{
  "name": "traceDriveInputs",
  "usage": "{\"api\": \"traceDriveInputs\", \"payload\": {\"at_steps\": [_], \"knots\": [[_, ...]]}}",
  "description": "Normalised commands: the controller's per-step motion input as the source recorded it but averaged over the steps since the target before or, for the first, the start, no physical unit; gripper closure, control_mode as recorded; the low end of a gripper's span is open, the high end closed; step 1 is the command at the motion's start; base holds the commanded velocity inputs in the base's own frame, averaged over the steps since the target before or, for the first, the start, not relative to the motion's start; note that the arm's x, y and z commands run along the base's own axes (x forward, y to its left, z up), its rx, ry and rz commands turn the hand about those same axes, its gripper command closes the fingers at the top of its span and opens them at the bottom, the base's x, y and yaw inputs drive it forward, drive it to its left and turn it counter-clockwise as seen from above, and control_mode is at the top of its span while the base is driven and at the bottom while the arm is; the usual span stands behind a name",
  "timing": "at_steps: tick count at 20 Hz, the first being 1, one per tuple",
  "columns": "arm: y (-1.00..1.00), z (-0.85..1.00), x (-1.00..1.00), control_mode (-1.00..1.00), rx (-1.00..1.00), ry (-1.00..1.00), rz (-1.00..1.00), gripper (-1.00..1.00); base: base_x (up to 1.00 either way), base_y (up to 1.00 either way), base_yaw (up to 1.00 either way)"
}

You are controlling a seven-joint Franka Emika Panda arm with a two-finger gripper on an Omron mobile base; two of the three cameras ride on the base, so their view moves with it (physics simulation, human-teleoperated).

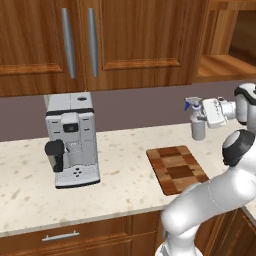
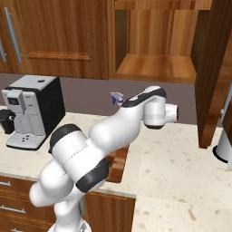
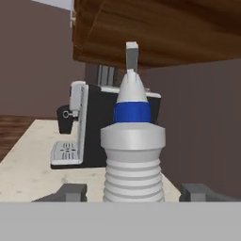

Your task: Grab the spray bottle from the cabinet, then place it next to the cutting board for sanitizing. Then grab the dish brush from the countertop next to the sink and place it next to the cutting board.

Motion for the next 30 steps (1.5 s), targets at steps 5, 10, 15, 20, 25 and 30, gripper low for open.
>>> {"api": "traceDriveInputs", "payload": {"at_steps": [5,10,15,20,25,30], "knots": [[-0.49,-0.17,0.07,-1.0,0.15,0.0,0.0,1.0,0.0,0.0,0.0],[-0.33,-0.07,0.0,-1.0,0.19,0.0,0.0,1.0,0.0,0.0,0.0],[-0.17,-0.14,0.01,-1.0,0.07,0.0,0.0,1.0,0.0,0.0,0.0],[-0.2,-0.27,0.11,-1.0,0.0,0.01,0.0,1.0,0.0,0.0,0.0],[-0.03,-0.27,0.0,-1.0,-0.01,0.01,0.0,1.0,0.0,0.0,0.0],[0.0,-0.37,0.0,-1.0,0.0,0.05,0.0,1.0,0.0,0.0,0.0]]}}
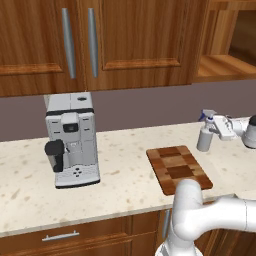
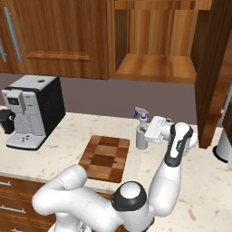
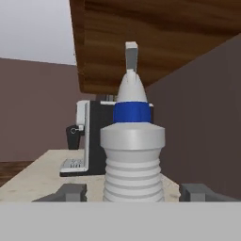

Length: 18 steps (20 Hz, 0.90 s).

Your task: Grab the spray bottle from the cabinet, then place it next to the cutting board for sanitizing. Then grab the dish brush from the countertop next to the sink and place it next to the cutting board.

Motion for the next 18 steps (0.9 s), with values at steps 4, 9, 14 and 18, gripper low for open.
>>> {"api": "traceDriveInputs", "payload": {"at_steps": [4,9,14,18], "knots": [[0.0,-0.43,0.0,-1.0,0.0,0.04,0.0,1.0,0.0,0.0,0.0],[0.0,-0.39,0.0,-1.0,0.0,0.04,0.0,1.0,0.0,0.0,0.0],[0.0,-0.38,-0.01,-1.0,0.0,0.01,0.0,1.0,0.0,0.0,0.0],[0.0,-0.31,-0.08,-1.0,0.0,0.0,0.0,-1.0,0.0,0.0,0.0]]}}
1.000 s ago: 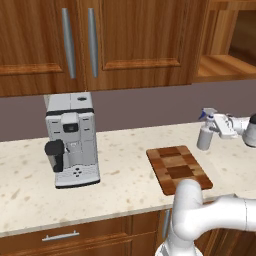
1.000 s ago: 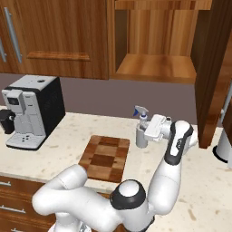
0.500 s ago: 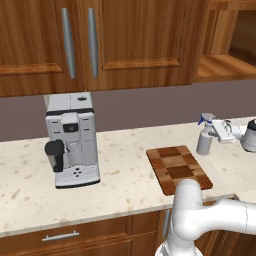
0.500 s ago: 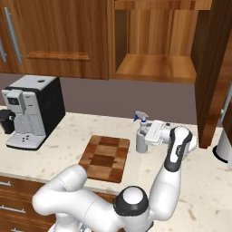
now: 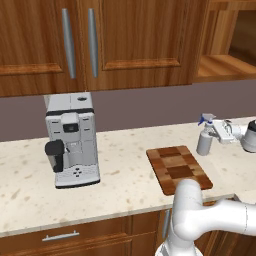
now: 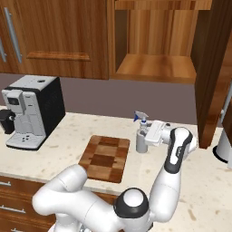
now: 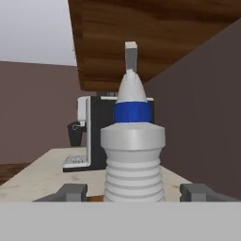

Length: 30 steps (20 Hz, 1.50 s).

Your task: Grab the spray bottle from the cabinet, then place it next to the cutting board for sanitizing. Then grab the dish brush from the countertop next to the sink and place it next to the cutting board.

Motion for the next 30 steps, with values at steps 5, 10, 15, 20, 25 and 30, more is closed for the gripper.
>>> {"api": "traceDriveInputs", "payload": {"at_steps": [5,10,15,20,25,30], "knots": [[0.0,0.0,-0.14,-1.0,0.0,0.0,0.0,-1.0,0.0,0.0,0.0],[0.0,0.0,-0.05,-1.0,0.0,0.0,0.0,-1.0,0.0,0.0,0.0],[0.0,0.0,0.0,-1.0,0.0,0.0,0.0,-1.0,0.0,0.0,0.0],[-0.01,0.0,0.0,-1.0,0.0,0.0,0.0,-1.0,0.0,0.0,0.0],[-0.17,0.0,-0.07,-1.0,0.0,0.0,0.0,-1.0,0.0,0.0,0.0],[-0.31,0.02,-0.16,-1.0,0.0,0.0,0.0,-1.0,0.0,0.0,0.0]]}}
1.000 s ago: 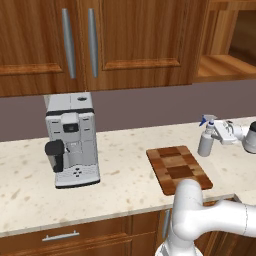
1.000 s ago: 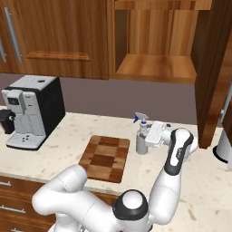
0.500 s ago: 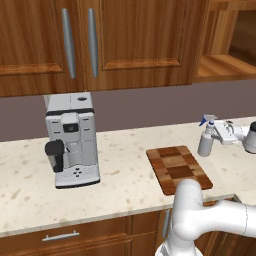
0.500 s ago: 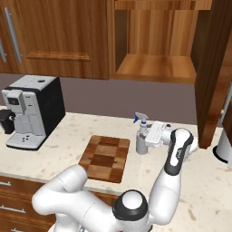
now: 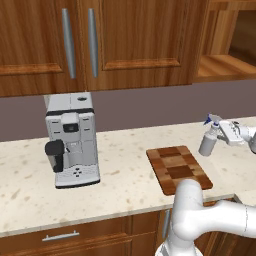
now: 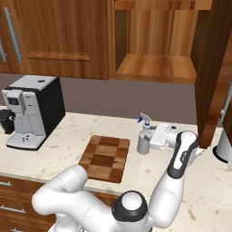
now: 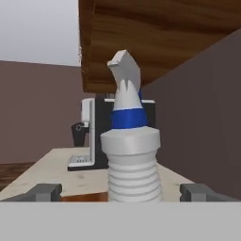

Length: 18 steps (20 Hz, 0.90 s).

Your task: Grab the spray bottle from the cabinet, then place it next to the cutting board for sanitizing. Then grab the dish brush from the countertop next to the sink and place it next to the cutting board.

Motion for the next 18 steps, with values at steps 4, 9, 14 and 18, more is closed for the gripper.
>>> {"api": "traceDriveInputs", "payload": {"at_steps": [4,9,14,18], "knots": [[-0.14,0.01,-0.07,-1.0,0.0,0.0,0.0,-1.0,0.0,0.0,0.0],[0.03,0.0,0.0,-1.0,0.0,0.0,-0.04,-1.0,0.0,0.0,0.0],[-0.08,0.07,-0.37,-1.0,0.0,-0.03,-0.04,-1.0,0.0,0.0,0.0],[0.26,0.19,-0.71,-1.0,0.0,-0.04,-0.04,-1.0,0.0,0.0,0.0]]}}
